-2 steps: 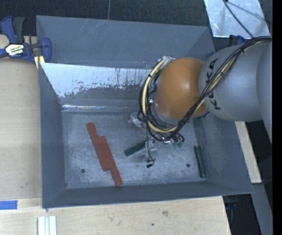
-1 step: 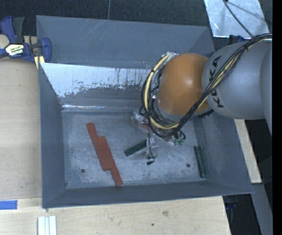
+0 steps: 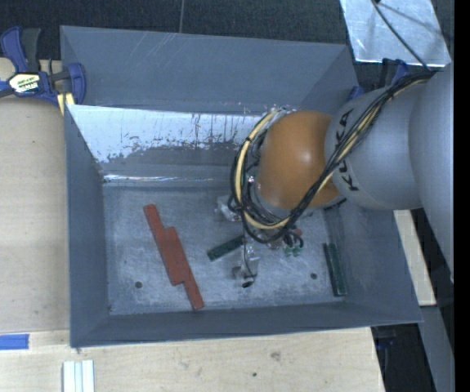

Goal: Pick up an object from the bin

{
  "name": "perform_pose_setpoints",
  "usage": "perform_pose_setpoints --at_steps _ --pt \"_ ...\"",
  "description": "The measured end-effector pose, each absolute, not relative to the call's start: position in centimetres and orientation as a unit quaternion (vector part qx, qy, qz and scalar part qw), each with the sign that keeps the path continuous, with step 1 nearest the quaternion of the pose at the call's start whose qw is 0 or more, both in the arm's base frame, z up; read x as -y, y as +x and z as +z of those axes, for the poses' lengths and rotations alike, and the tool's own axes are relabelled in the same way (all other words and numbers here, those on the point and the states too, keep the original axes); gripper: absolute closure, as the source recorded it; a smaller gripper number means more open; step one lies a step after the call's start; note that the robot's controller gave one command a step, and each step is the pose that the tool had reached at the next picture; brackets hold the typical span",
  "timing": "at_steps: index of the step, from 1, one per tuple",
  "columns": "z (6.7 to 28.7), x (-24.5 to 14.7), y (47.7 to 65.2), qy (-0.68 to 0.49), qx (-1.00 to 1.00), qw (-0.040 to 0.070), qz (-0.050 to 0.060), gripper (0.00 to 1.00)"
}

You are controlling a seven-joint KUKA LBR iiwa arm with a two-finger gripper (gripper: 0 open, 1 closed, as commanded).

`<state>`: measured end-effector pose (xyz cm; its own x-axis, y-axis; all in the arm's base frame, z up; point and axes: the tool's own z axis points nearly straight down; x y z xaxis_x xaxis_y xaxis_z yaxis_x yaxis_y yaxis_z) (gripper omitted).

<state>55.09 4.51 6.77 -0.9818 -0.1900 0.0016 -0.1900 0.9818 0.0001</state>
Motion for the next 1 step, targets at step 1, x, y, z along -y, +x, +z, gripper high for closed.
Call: perform_pose_setpoints --at_steps 1 --pt "6.81 -4.5 55.17 0.095 0.996 -0.001 0.0 0.0"
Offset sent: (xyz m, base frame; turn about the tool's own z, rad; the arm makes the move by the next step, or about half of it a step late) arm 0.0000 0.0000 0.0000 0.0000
